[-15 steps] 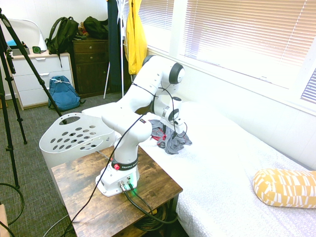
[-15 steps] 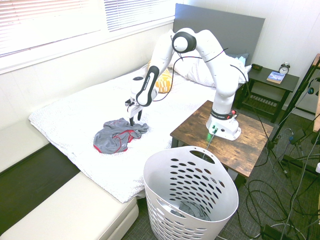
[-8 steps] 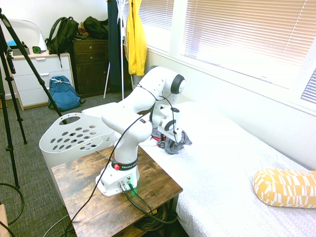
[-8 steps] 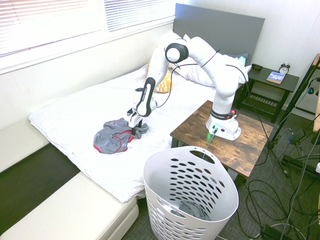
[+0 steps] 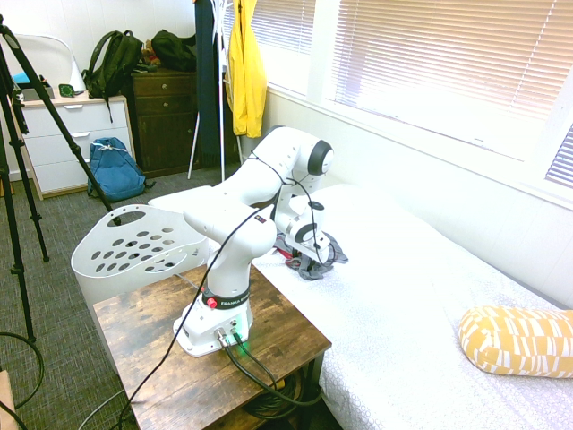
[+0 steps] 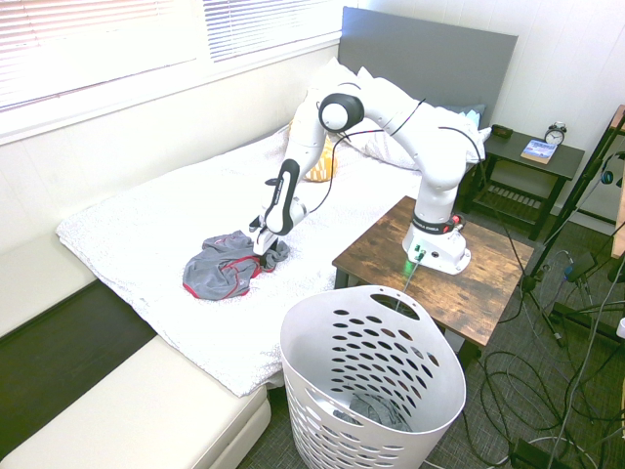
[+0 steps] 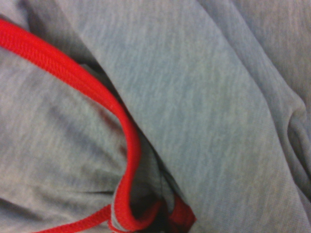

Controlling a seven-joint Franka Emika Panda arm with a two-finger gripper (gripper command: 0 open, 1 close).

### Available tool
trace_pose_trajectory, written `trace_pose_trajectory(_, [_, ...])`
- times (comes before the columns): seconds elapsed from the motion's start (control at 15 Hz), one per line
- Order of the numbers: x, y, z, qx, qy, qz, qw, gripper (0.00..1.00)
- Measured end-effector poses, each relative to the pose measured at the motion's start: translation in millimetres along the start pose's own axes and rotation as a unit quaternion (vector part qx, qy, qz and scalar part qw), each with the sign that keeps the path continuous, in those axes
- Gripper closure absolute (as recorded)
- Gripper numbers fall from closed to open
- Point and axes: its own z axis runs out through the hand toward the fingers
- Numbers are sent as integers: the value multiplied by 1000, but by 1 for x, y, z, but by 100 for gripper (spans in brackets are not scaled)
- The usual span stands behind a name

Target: Put my clothes in the laundry bag

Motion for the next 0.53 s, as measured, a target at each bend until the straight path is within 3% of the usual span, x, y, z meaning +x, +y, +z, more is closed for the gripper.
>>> trace_pose_trajectory(0.53, [6, 6, -11, 1, 5, 3, 1000, 100])
